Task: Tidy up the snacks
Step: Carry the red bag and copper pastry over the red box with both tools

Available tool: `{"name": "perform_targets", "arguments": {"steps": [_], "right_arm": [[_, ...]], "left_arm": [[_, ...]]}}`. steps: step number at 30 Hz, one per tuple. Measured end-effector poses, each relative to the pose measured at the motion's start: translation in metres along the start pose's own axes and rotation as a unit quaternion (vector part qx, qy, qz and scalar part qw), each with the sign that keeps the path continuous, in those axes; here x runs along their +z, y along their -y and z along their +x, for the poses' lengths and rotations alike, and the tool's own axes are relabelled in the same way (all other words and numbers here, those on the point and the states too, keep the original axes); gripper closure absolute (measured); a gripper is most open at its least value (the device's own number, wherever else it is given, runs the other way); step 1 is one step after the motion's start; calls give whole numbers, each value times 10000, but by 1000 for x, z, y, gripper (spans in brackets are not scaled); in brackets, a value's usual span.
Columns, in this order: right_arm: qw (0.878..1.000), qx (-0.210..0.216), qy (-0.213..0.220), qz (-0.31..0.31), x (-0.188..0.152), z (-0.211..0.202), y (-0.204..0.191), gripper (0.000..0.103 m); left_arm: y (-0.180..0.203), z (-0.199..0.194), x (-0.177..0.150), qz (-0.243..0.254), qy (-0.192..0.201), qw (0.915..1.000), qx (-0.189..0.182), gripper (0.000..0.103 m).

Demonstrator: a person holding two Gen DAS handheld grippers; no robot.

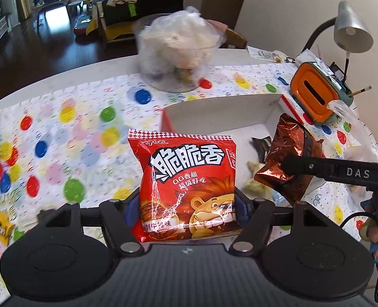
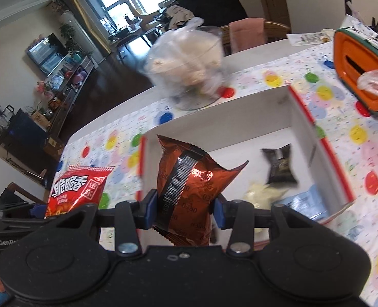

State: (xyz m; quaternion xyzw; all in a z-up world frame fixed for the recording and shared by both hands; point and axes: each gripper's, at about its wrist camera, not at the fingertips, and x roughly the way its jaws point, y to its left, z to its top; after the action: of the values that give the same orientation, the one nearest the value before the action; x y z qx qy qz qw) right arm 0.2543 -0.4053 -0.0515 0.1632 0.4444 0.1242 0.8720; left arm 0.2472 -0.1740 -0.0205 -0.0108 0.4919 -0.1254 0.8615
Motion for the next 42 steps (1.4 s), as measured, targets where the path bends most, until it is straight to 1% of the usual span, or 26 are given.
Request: {"name": "perform_targets", "arguments": {"steps": [7, 14, 19, 25, 28, 30, 35, 42], "right_arm": [[9996, -272, -52, 65, 18, 11, 42, 61], [9987, -478, -192, 57, 37, 33, 73, 61], [9971, -574, -409, -273, 46, 55, 73, 61], [9944, -637, -673, -502, 57, 88, 73, 61], [9919, -691, -843, -646, 59, 101, 73, 61], [9904, -723, -919, -738, 59, 107, 72, 61], [9877, -770, -1039, -875, 59, 117, 70, 60], [9880, -714, -1077, -847, 60, 123, 72, 59]], "left_arm": [[42, 37, 16, 237, -121, 9996, 100, 33], [68, 81, 29, 361, -417, 9981, 279, 33], [77, 108, 36, 345, -650, 9969, 293, 33], [83, 134, 44, 400, -869, 9941, 507, 33], [86, 148, 45, 464, -1140, 9909, 535, 33], [87, 155, 45, 508, -1290, 9886, 590, 33], [88, 169, 46, 537, -1512, 9849, 656, 33], [89, 174, 47, 633, -1596, 9830, 648, 33]]}}
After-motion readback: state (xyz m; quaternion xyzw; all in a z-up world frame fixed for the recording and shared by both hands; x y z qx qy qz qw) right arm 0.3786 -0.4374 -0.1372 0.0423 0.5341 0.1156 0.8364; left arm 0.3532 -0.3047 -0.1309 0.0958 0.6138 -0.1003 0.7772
